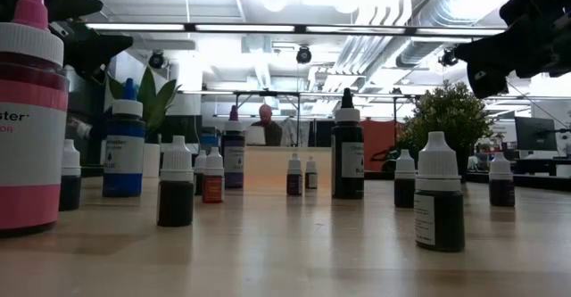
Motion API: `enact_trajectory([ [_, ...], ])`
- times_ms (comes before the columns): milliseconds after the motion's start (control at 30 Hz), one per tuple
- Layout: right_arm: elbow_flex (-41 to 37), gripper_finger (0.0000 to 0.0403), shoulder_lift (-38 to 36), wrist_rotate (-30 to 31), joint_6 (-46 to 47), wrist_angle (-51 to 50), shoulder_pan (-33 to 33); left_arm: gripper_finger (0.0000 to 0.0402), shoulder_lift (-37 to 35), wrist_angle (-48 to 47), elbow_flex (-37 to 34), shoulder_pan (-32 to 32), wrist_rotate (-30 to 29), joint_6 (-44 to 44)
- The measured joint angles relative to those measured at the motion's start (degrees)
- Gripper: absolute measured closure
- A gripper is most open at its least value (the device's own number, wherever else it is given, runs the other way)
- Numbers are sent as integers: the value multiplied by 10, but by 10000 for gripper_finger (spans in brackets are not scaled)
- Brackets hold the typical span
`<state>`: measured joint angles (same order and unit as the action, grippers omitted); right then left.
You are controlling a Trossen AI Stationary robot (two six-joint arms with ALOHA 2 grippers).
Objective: Pick & Place food coloring
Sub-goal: Put the small black food coloring bottle into the orange bin
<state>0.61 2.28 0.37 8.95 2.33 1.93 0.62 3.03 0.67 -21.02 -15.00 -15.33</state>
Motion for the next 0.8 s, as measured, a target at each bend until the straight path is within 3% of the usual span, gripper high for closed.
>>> enact_trajectory([
  [100, 7, 402, 1, -5, 0, -2, 0, 130, 0, 0, 0, 0, 0, 0],
  [267, 98, 402, 46, -4, 0, -147, -1, 130, 0, 0, 0, 0, 0, 0],
  [433, 206, 402, 167, 43, 35, -206, -6, 130, 0, 0, 0, 0, 0, 0],
  [600, 339, 402, 303, 25, 54, -267, -25, 130, 0, 0, 0, 0, 0, 0],
  [800, 498, 402, 445, 28, 11, -423, -44, 130, 0, 0, 0, 0, 0, 0],
])
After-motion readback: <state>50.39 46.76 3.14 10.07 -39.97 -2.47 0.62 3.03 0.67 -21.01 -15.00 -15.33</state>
